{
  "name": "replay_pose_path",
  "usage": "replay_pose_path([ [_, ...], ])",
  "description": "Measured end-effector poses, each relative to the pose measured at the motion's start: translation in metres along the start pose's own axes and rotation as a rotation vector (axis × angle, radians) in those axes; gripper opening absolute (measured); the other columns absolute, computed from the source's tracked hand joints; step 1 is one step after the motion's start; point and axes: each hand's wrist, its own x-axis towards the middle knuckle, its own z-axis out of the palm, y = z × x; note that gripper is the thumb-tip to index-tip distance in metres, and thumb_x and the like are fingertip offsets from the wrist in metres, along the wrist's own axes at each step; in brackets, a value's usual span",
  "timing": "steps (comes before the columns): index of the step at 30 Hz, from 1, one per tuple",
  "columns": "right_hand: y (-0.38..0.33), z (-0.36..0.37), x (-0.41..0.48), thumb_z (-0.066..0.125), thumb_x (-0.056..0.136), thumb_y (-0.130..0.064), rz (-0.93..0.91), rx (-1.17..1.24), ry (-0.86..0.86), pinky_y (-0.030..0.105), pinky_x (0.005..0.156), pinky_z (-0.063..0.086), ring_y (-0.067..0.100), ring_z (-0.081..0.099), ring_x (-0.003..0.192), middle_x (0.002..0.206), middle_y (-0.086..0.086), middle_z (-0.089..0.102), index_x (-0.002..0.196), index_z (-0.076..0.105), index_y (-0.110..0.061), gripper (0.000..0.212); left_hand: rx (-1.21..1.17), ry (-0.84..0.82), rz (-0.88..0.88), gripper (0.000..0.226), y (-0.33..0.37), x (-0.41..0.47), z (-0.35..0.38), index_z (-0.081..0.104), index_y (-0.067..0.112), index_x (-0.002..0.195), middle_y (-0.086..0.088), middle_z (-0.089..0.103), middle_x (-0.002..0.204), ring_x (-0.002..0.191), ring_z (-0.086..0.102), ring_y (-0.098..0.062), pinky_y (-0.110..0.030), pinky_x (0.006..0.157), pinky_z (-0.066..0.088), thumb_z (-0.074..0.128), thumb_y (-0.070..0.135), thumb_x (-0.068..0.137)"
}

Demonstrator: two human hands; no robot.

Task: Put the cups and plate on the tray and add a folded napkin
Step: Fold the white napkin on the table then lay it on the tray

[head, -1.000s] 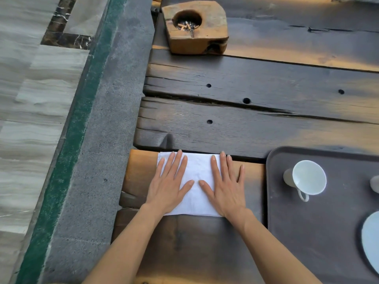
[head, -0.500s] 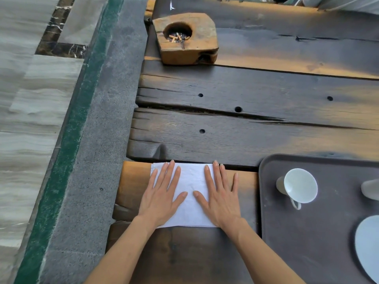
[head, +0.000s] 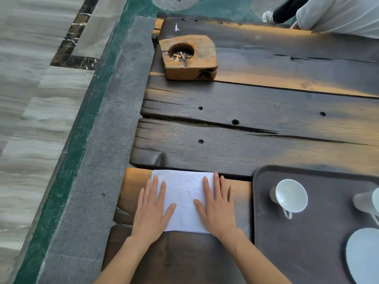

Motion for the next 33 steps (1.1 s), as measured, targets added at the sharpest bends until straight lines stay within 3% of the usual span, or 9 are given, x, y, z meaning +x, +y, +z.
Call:
replay_pose_path([
  [4,-0.001,-0.011,-0.018,0.061,0.094,-0.039,0.073,0.216,0.146,0.051,0.116,0.032,0.040,0.036,0.143,0.157,0.022,0.035,0.150,0.043,-0.007,0.067,-0.344,0.063,-0.276,0.073,0.012,-0.010,-0.013,0.031,0.014,0.158,-0.012,0.031,0.163,0.147,0.031,-0.031,-0.043,0.118,0.030,0.063,0.039,0.097],
  [8,-0.003,-0.016,-0.027,0.061,0.093,-0.032,0.212,0.505,0.120,0.038,0.109,0.035,0.025,0.039,0.128,0.140,0.006,0.043,0.151,0.036,-0.013,0.066,-0.536,0.092,-0.495,0.060,0.024,-0.007,-0.032,0.049,0.014,0.145,-0.012,0.054,0.136,0.125,0.051,-0.031,-0.045,0.102,0.046,0.072,0.029,0.091],
  [12,-0.007,-0.023,-0.026,0.062,0.095,-0.027,0.391,0.754,0.068,0.036,0.108,0.042,0.024,0.049,0.128,0.141,0.007,0.050,0.148,0.038,-0.008,0.062,-0.604,0.027,-0.703,0.061,0.021,-0.001,-0.038,0.049,0.011,0.140,-0.011,0.065,0.118,0.113,0.060,-0.030,-0.041,0.088,0.047,0.075,0.032,0.089],
  [15,-0.004,-0.025,-0.020,0.063,0.095,-0.028,0.466,0.814,0.015,0.034,0.097,0.046,0.026,0.058,0.120,0.134,0.006,0.059,0.139,0.046,-0.007,0.051,-0.638,-0.043,-0.786,0.041,0.016,0.005,-0.037,0.060,0.012,0.122,-0.010,0.070,0.113,0.106,0.063,-0.030,-0.036,0.082,0.047,0.075,0.033,0.089],
  [17,-0.002,-0.026,-0.016,0.062,0.096,-0.030,0.480,0.821,-0.023,0.031,0.084,0.046,0.025,0.061,0.107,0.121,0.006,0.065,0.123,0.055,-0.009,0.034,-0.638,-0.073,-0.797,0.023,0.016,0.006,-0.037,0.065,0.014,0.104,-0.009,0.071,0.109,0.100,0.064,-0.030,-0.038,0.083,0.053,0.073,0.032,0.090],
  [20,0.003,-0.027,-0.014,0.057,0.099,-0.030,0.436,0.805,-0.060,0.028,0.075,0.039,0.019,0.057,0.090,0.107,0.001,0.068,0.105,0.062,-0.014,0.017,-0.651,-0.062,-0.768,0.018,0.017,0.005,-0.036,0.066,0.015,0.101,-0.007,0.070,0.108,0.097,0.062,-0.028,-0.038,0.082,0.053,0.068,0.031,0.094],
  [26,0.016,-0.034,-0.013,0.059,0.095,-0.024,0.376,0.829,-0.050,0.032,0.072,0.049,0.025,0.065,0.079,0.079,0.002,0.072,0.085,0.067,-0.011,0.018,-0.827,-0.010,-0.754,0.014,0.020,-0.005,-0.043,0.065,0.016,0.101,-0.004,0.070,0.102,0.098,0.066,-0.027,-0.050,0.088,0.058,0.065,0.030,0.098],
  [29,0.023,-0.041,-0.018,0.060,0.093,-0.025,0.351,0.874,-0.036,0.029,0.065,0.047,0.019,0.065,0.076,0.076,-0.001,0.071,0.083,0.069,-0.016,0.016,-0.943,0.009,-0.751,0.012,0.022,-0.012,-0.050,0.067,0.015,0.099,-0.005,0.072,0.103,0.099,0.069,-0.026,-0.052,0.088,0.059,0.067,0.027,0.097],
  [33,0.028,-0.053,-0.029,0.061,0.094,-0.026,0.321,0.898,-0.023,0.031,0.070,0.051,0.017,0.067,0.080,0.081,-0.002,0.072,0.087,0.071,-0.017,0.015,-1.035,0.031,-0.727,0.008,0.028,-0.024,-0.062,0.067,0.016,0.096,-0.004,0.074,0.102,0.096,0.071,-0.024,-0.047,0.083,0.061,0.068,0.025,0.097],
])
